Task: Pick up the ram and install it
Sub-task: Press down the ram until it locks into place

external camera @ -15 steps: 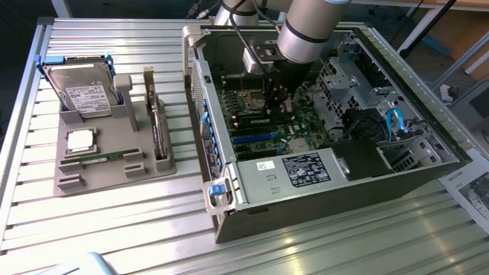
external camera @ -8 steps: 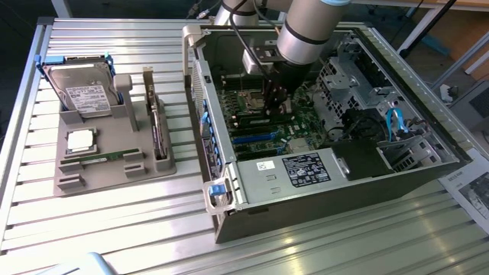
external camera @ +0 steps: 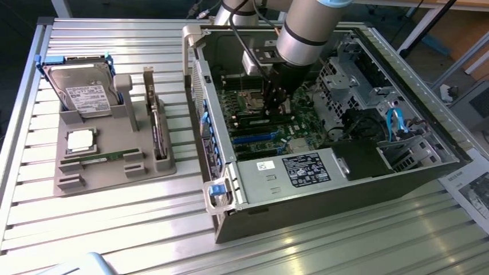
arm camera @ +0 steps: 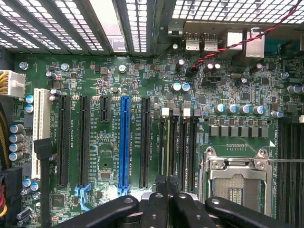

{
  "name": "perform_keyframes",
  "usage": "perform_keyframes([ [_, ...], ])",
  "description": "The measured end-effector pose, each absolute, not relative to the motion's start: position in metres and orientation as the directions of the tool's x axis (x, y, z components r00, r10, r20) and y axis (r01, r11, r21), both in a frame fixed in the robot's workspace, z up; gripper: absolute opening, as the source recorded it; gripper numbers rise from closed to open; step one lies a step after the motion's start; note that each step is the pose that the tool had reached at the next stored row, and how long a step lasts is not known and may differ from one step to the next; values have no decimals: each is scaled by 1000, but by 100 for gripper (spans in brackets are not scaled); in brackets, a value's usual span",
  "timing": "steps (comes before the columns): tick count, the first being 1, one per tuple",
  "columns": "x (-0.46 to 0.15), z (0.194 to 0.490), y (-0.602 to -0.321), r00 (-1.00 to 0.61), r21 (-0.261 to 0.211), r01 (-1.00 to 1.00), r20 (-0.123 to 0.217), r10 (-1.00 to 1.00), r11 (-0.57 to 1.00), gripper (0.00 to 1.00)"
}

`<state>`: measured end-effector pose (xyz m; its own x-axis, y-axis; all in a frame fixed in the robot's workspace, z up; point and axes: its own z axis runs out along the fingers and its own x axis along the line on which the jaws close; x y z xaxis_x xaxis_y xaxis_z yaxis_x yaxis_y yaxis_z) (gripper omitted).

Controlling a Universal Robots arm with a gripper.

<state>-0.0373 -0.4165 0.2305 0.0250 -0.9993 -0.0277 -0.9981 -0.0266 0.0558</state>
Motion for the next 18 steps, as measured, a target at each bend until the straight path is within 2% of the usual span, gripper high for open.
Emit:
perform_keyframes([
  [13,-37,231,-419,25,56,-998,-28,-999,-27,10],
  [18,-37,244,-419,25,56,-998,-28,-999,-27,10],
])
